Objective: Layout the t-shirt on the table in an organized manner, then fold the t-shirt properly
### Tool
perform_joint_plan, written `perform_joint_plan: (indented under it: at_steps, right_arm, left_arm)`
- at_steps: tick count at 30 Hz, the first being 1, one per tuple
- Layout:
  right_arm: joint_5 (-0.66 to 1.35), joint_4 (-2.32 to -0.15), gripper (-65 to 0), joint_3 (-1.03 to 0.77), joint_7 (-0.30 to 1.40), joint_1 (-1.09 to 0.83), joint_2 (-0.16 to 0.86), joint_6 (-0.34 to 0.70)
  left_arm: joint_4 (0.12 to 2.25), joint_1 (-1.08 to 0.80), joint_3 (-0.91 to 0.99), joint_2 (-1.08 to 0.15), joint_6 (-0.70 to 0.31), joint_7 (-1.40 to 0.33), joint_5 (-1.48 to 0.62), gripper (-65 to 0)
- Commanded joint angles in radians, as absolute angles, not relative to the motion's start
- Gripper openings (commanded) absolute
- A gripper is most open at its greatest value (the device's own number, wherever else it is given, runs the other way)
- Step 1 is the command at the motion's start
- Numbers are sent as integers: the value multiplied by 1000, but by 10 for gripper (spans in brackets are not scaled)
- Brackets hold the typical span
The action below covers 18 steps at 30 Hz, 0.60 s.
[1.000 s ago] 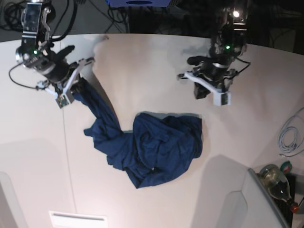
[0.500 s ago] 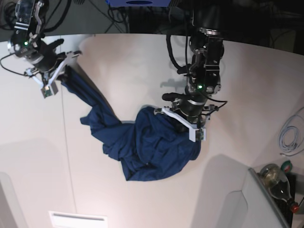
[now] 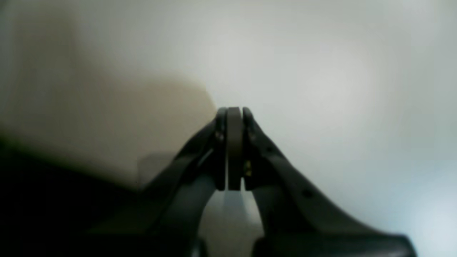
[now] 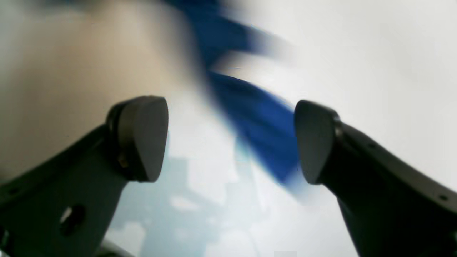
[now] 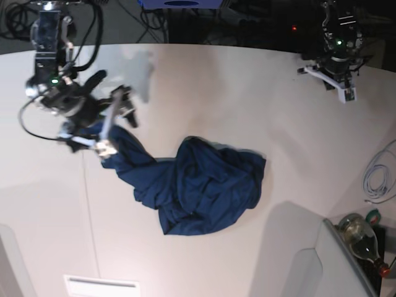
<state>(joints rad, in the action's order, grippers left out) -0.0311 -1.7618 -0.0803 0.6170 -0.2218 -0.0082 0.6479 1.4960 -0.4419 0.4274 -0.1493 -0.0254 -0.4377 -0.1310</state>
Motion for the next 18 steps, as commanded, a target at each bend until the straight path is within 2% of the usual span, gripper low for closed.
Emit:
perform_joint_plan:
  at_steps: [1, 6, 11, 14, 18]
  right_arm:
    - [-27, -1765, -140, -35, 564, -191, -4, 616]
    - [-27, -1610, -140, 269, 516, -36, -7, 458]
    - [-22, -1460, -140, 473, 512, 108, -13, 320]
    - [-22, -1409, -140, 545, 512, 159, -53, 292]
    - [-24, -1303, -141, 550, 510, 214, -128, 292]
  left_arm:
    - [1535, -438, 444, -159, -18, -414, -128, -650]
    - [1635, -475, 433, -156, -18, -415, -128, -634]
    - [1678, -467, 430, -114, -27, -415, -128, -635]
    - [1687, -453, 433, -91, -64, -415, -128, -650]
    - [1693, -444, 432, -79, -74, -415, -128, -650]
